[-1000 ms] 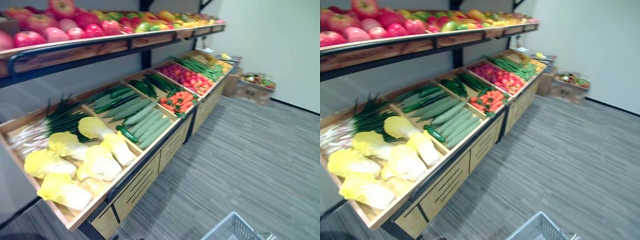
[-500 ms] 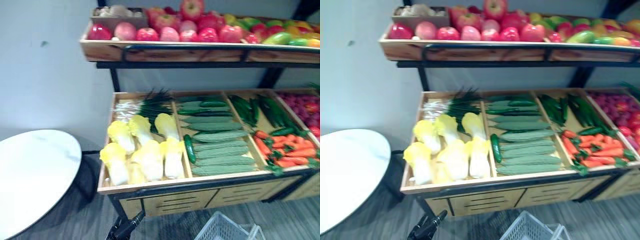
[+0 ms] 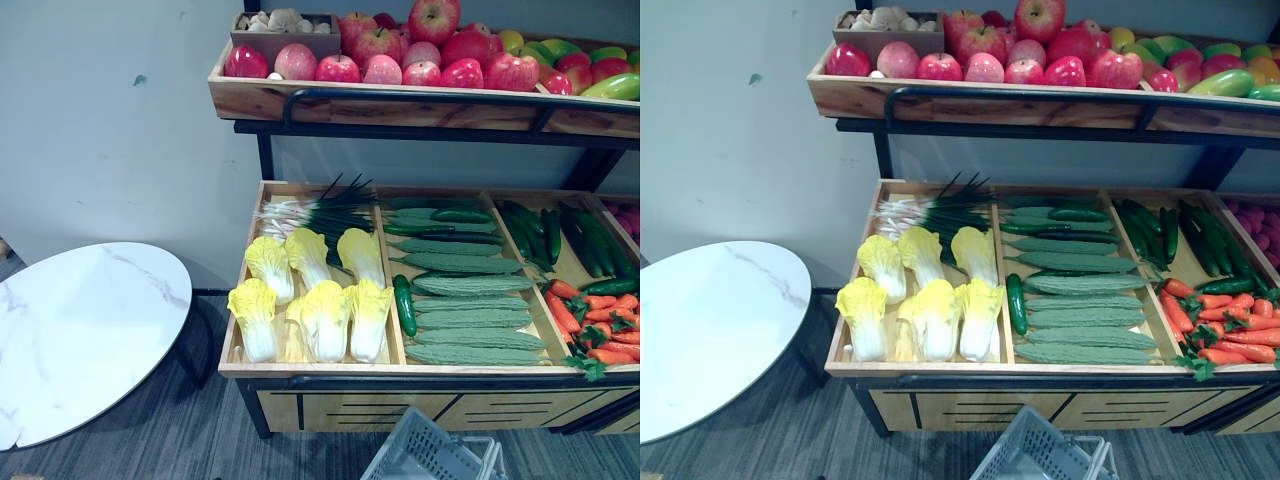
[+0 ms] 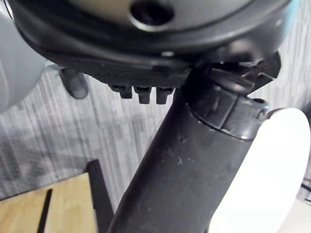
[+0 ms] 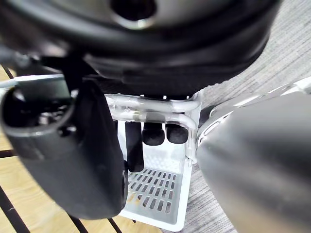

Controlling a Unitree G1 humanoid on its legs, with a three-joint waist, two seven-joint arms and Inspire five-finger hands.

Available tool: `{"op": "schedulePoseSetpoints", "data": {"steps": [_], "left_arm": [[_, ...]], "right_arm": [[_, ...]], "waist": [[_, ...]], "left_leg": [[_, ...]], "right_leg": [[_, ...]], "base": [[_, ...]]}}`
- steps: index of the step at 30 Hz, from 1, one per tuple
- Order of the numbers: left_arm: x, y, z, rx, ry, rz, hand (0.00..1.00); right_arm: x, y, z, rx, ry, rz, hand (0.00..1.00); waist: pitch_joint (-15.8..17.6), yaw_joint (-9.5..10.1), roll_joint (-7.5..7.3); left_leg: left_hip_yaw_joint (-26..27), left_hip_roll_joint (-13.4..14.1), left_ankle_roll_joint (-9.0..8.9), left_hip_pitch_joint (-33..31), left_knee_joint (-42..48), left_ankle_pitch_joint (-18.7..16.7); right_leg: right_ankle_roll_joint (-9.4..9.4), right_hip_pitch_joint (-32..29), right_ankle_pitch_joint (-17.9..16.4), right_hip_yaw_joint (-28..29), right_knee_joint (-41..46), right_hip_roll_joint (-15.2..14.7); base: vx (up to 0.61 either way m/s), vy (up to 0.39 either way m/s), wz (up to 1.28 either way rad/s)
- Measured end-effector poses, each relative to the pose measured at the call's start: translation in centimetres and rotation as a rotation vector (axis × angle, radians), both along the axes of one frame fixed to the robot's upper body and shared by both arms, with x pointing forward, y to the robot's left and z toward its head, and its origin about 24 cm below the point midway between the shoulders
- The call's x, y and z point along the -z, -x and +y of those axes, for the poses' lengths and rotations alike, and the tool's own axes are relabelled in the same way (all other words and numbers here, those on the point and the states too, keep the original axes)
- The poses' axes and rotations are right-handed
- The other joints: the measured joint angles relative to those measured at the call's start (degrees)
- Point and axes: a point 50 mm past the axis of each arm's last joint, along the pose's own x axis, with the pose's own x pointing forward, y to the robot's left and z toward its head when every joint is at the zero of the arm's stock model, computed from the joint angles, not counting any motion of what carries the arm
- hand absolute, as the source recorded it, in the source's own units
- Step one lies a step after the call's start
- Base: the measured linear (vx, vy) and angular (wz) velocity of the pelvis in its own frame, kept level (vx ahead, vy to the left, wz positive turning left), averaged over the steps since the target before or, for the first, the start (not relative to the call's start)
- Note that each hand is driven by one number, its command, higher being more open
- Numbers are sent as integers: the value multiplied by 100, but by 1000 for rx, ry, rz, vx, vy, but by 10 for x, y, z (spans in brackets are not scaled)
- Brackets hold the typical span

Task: Pick vegetable in the basket

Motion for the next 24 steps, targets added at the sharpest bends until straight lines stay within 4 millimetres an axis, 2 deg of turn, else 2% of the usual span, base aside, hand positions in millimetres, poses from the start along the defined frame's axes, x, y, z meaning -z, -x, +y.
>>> {"op": "schedulePoseSetpoints", "data": {"steps": [1, 3, 4, 5, 7, 8, 9, 11, 12, 13, 16, 18, 20, 21, 22, 23, 24], "left_arm": [[-5, -6, 6, -4, -39, -2, 100], [-34, -34, 40, 28, -275, 6, 100], [-43, -41, 50, 38, -335, 1, 100], [-57, -53, 65, 47, -418, -9, 100], [-100, -81, 95, -5, -596, -97, 100], [-110, -86, 101, -16, -633, -121, 100], [-130, -96, 108, -19, -701, -172, 100], [-157, -112, 113, 28, -792, -241, 100], [-163, -116, 112, 49, -811, -254, 100], [-185, -160, 76, 524, -818, -300, 100], [-184, -158, 76, 525, -816, -292, 100], [-188, -166, 67, 561, -812, -306, 100], [-214, -194, 32, 759, -904, -350, 100], [-229, -214, 6, 968, -1007, -337, 100], [-235, -223, -5, 1054, -1041, -342, 100], [-244, -238, -24, 1176, -1072, -372, 100], [-249, -245, -36, 1225, -1071, -404, 100]], "right_arm": [[0, 0, 0, -1, -3, 0, 0], [-1, -3, 1, -38, -7, -1, 0], [-1, -3, 1, -49, -7, -3, 0], [-1, -5, 2, -70, -5, -4, 0], [-2, -6, 1, -94, 0, -10, 0], [-2, -5, 0, -100, 0, -11, 0], [-3, -4, 0, -111, 3, -14, 0], [-3, -3, 0, -112, 4, -16, 0], [-3, -3, 0, -112, 3, -15, 0], [-2, -7, 11, -144, -31, -16, 0], [-2, -7, 12, -145, -32, -16, 0], [-1, -3, 11, -134, -34, -10, 0], [-1, -3, 13, -114, -38, -20, 0], [-2, -4, 14, -125, -38, -25, 0], [-2, -5, 15, -134, -36, -27, 0], [-2, -7, 15, -157, -32, -33, 0], [-3, -9, 15, -161, -32, -45, 0]], "waist": [[7, 4, 5], [10, 23, 7], [11, 24, 6], [12, 32, 7], [14, 48, 42], [14, 63, 45], [13, 88, 46], [8, 149, 34], [4, 165, 27], [-36, 294, -48], [-36, 296, -46], [-60, 295, -10], [-73, 307, -26], [-116, 298, -13], [-176, 273, -49], [-275, 199, 2], [-305, 43, 44]], "left_leg": [[-2, 3, -16, -6, -1, 11], [2, 6, -37, -14, -19, 60], [3, 4, -48, -18, -37, 73], [4, 1, -51, -29, -42, 86], [3, -2, -45, -24, -47, 117], [5, -8, -45, -22, -48, 117], [10, -20, -44, -30, -48, 117], [16, -51, -45, -56, -50, 117], [15, -63, -45, -61, -50, 116], [622, 31, -34, 101, -47, 169], [652, 59, -32, 104, -48, 175], [778, 78, -37, 73, -42, 175], [851, 114, -57, 32, -50, 175], [953, 123, -59, 22, -51, 176], [1008, 122, -67, -1, -51, 185], [1099, 125, -72, -40, -51, 208], [1150, 126, -58, -43, -50, 227]], "right_leg": [[0, 1, 0, 0, -6, 4], [16, 1, -12, 13, -43, 7], [29, -4, -21, 16, -67, 6], [47, -4, -35, 18, -111, 6], [67, 3, -22, 13, -129, 5], [74, 9, -18, 16, -137, 1], [74, 10, -13, 19, -158, -8], [118, 19, 33, 22, -222, -30], [121, 40, 40, 19, -248, -38], [75, 193, 89, 235, -332, 88], [51, 183, 75, 234, -288, 114], [48, 126, 77, 263, -265, 121], [12, 36, 102, 418, -186, 152], [9, -28, 108, 605, -151, 162], [3, -62, 119, 674, -155, 161], [4, -149, 184, 796, -187, 166], [6, -166, 240, 857, -233, 171]], "base": [[-80, -14, 3], [-100, -13, -1], [-126, -14, -3], [-139, -9, 0], [-133, 5, 2], [-68, 23, 0], [-29, 32, -1], [5, 43, 1], [192, 16, -19], [174, -11, -18], [34, -17, -4], [-50, 7, 6], [-91, 31, -2], [-92, 29, -29], [-106, 20, -51], [-97, 17, -44], [-118, 27, -55]]}}
